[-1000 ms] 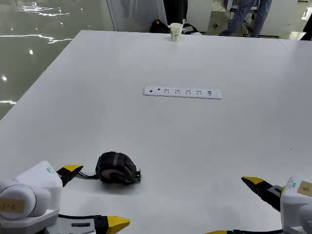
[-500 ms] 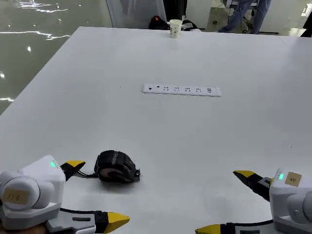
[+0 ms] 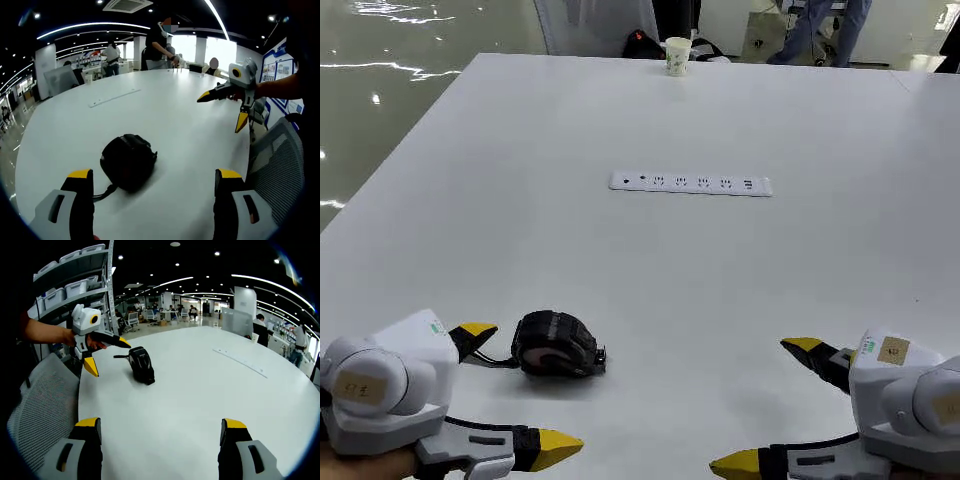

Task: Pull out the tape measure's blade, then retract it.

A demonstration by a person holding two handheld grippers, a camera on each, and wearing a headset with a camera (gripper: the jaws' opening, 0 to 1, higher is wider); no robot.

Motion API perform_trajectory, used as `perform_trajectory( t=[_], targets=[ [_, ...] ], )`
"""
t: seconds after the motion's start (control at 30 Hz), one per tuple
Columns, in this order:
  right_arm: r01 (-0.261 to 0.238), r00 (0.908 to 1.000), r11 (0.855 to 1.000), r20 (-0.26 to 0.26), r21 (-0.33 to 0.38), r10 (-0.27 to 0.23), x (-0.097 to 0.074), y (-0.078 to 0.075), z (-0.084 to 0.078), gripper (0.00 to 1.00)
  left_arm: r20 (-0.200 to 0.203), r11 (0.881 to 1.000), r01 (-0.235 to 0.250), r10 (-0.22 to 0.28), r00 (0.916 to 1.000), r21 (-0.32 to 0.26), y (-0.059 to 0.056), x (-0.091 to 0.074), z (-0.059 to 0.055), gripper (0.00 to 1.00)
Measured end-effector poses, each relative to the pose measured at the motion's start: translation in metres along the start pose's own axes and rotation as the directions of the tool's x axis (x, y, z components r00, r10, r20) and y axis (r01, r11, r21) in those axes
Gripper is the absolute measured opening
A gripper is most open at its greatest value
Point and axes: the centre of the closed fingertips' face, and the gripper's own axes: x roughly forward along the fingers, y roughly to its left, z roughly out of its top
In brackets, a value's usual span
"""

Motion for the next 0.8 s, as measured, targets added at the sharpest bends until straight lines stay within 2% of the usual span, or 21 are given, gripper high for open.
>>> perform_trajectory(
  t=[0.4,0.63,0.8],
  targets=[
    [-0.065,0.9979,0.996,0.002,-0.054,0.065,0.019,-0.001,0.01,0.94,-0.038,0.998,0.038,-0.036,0.9986,0.051,0.009,0.009,-0.001,0.96],
    [-0.109,0.9941,0.989,-0.013,-0.097,0.108,0.03,0.001,0.014,0.93,-0.055,0.994,0.071,-0.067,0.9962,0.08,0.014,0.012,0.002,0.89],
    [-0.131,0.9913,0.984,-0.027,-0.121,0.129,0.039,0.001,0.016,0.91,-0.065,0.991,0.073,-0.066,0.9957,0.109,0.02,0.014,0.005,0.87]
  ],
)
